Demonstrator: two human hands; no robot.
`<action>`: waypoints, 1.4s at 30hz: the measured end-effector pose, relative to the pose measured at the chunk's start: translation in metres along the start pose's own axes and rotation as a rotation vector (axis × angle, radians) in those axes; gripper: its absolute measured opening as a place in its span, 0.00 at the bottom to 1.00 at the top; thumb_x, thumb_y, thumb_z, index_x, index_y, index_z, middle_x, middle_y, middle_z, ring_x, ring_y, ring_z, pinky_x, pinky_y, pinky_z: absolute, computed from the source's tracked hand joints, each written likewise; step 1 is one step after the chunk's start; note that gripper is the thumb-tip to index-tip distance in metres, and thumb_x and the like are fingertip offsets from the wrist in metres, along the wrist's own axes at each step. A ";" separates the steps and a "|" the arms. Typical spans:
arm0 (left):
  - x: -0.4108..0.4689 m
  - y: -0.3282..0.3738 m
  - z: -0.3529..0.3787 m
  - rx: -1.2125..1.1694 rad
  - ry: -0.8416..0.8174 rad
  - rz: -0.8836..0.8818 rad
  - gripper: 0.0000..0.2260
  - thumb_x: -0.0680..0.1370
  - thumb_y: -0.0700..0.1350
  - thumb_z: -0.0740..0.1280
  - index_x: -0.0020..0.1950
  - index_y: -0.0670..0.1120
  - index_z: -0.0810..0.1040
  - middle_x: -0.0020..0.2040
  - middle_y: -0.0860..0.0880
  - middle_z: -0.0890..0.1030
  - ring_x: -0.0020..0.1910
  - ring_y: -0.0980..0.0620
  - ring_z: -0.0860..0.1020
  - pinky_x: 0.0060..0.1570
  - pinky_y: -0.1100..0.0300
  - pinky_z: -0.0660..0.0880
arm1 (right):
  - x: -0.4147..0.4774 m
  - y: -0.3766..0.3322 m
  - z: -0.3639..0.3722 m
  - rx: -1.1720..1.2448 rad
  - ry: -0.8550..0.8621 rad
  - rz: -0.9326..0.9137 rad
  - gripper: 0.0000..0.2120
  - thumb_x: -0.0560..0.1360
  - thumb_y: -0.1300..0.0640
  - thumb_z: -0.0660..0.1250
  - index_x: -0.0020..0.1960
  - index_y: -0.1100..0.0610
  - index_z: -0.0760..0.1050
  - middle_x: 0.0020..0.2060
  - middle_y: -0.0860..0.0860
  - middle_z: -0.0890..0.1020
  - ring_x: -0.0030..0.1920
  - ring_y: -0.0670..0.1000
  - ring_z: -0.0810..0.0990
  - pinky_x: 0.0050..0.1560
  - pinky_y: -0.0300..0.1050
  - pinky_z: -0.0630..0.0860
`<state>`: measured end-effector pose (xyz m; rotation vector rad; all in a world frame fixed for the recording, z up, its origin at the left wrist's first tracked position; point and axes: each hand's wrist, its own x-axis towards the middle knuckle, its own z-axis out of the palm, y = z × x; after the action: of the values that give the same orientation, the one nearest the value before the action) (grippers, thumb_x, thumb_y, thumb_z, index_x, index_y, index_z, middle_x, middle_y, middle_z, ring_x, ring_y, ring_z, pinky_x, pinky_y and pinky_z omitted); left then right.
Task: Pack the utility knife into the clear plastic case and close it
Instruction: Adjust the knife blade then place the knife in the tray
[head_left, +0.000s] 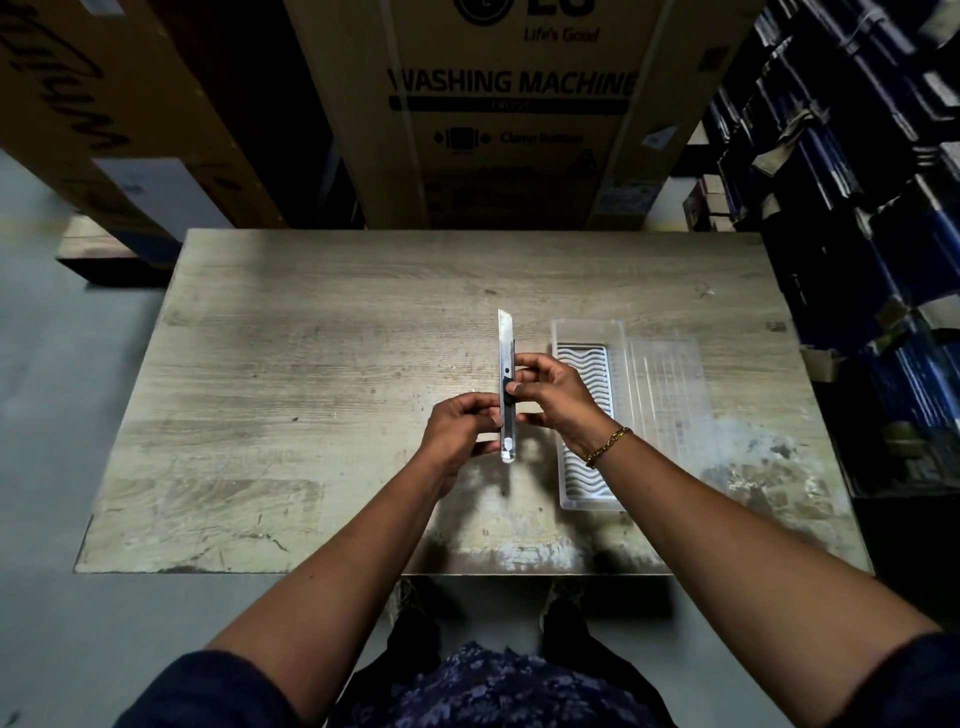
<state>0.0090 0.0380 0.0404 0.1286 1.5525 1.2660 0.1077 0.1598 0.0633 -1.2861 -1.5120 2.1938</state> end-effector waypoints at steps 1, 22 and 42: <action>0.000 0.000 0.000 -0.009 0.000 -0.002 0.12 0.76 0.32 0.70 0.58 0.38 0.83 0.49 0.44 0.84 0.50 0.49 0.84 0.41 0.57 0.83 | -0.001 0.000 0.001 -0.001 -0.005 0.000 0.17 0.74 0.70 0.68 0.60 0.56 0.76 0.40 0.48 0.79 0.39 0.47 0.82 0.32 0.41 0.78; -0.002 -0.001 -0.007 -0.127 -0.013 -0.033 0.13 0.75 0.32 0.69 0.57 0.41 0.85 0.47 0.49 0.87 0.47 0.53 0.85 0.43 0.58 0.82 | -0.017 0.016 0.010 -0.040 -0.041 0.007 0.26 0.74 0.70 0.68 0.69 0.52 0.74 0.41 0.47 0.79 0.39 0.47 0.83 0.35 0.42 0.80; 0.002 0.003 -0.004 -0.146 0.064 -0.061 0.14 0.75 0.30 0.67 0.59 0.39 0.83 0.49 0.46 0.86 0.48 0.49 0.84 0.44 0.56 0.83 | -0.020 0.017 0.009 -0.067 -0.089 0.037 0.31 0.73 0.73 0.66 0.71 0.49 0.72 0.43 0.48 0.78 0.42 0.52 0.83 0.35 0.44 0.80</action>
<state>0.0038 0.0384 0.0404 -0.0531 1.5017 1.3408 0.1190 0.1342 0.0611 -1.2616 -1.6204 2.2699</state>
